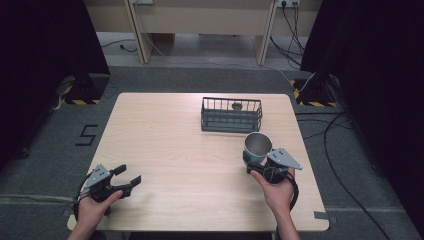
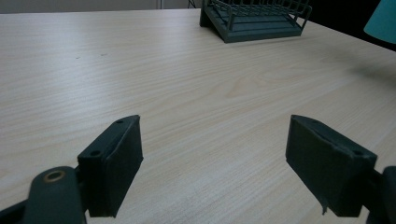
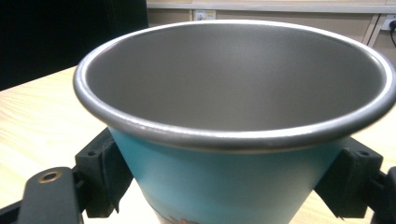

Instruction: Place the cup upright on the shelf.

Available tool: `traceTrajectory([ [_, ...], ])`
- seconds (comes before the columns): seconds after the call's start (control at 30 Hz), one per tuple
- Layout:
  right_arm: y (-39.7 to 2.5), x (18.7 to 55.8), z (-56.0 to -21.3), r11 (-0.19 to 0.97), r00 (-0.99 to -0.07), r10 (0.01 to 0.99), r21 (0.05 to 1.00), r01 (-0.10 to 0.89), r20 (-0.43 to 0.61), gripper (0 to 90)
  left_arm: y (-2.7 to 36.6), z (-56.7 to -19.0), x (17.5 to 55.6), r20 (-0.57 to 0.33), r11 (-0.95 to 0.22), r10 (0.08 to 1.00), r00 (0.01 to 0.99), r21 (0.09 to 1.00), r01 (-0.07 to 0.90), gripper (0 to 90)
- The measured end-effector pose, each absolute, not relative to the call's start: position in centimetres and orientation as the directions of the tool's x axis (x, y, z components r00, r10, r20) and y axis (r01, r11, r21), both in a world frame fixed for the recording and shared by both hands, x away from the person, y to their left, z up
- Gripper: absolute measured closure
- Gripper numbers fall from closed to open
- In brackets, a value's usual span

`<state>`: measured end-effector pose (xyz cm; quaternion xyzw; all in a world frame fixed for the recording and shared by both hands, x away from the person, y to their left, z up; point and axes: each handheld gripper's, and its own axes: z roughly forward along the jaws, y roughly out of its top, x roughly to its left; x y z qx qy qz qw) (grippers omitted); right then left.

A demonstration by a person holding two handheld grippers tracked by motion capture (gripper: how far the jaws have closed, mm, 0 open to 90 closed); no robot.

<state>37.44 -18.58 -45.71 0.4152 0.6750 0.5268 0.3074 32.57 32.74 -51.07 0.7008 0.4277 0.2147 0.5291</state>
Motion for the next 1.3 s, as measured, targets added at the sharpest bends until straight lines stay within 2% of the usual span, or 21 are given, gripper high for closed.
traceTrajectory([
  [1.3,-16.3,44.1,-42.6,0.09,-0.452,0.892,0.968,0.233,0.026,18.2,32.7,-50.9,32.5,-0.146,-0.081,0.819,0.555,0.928,0.364,19.1],
])
